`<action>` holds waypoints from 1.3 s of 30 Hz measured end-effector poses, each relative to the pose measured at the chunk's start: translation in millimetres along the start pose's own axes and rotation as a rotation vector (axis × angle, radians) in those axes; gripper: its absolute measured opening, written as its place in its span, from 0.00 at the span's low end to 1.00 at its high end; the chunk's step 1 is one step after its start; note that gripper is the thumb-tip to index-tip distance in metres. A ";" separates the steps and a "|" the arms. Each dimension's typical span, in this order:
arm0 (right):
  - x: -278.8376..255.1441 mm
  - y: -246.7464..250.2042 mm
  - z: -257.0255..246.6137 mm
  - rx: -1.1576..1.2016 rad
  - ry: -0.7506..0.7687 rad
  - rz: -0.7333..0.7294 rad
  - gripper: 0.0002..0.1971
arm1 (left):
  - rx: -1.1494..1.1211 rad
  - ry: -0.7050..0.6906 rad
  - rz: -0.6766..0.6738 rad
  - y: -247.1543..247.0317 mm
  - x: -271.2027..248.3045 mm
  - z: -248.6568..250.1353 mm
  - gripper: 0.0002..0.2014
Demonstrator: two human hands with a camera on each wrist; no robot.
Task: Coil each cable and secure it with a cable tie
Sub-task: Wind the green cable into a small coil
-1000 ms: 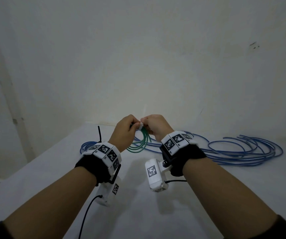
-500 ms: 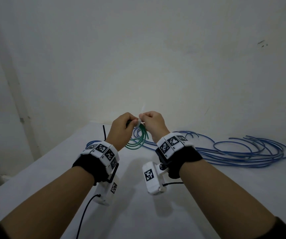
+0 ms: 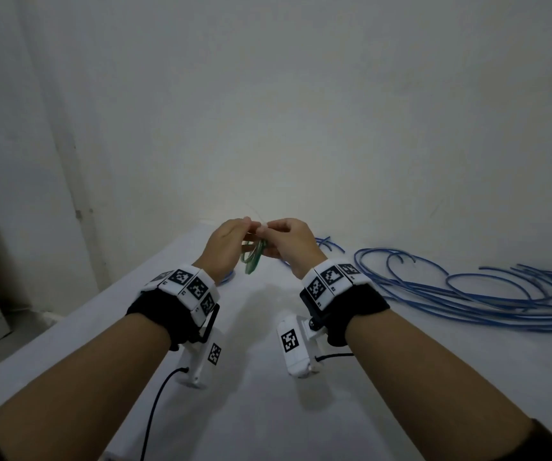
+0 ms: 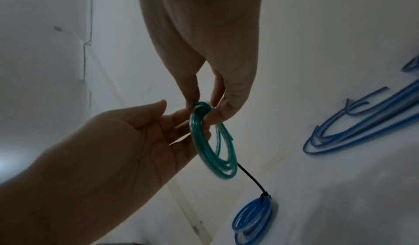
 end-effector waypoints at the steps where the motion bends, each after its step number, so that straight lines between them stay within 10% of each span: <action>1: 2.8 -3.7 2.9 0.018 -0.021 -0.006 0.13 | 0.052 -0.012 -0.009 7.2 1.8 -1.2 0.15; 8: 16.4 -36.4 16.7 0.124 -0.127 -0.096 0.09 | 0.590 -0.058 0.098 65.3 21.6 -15.7 0.16; 25: 69.8 -112.9 78.9 -0.505 -0.244 -0.288 0.14 | 0.863 0.323 0.123 133.1 55.9 -68.0 0.07; 39: 72.1 -98.1 81.0 -0.485 -0.263 -0.328 0.17 | 0.848 0.439 0.055 122.5 56.9 -72.5 0.05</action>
Point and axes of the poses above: each hand's wrist, its own x-axis towards the middle knuckle, its own y-axis out of the back of the hand, z = x × y, the point moved 5 cm from there along x, towards the middle knuckle, and after that the axes turned 15 degrees about -x, right-handed, at the moved point
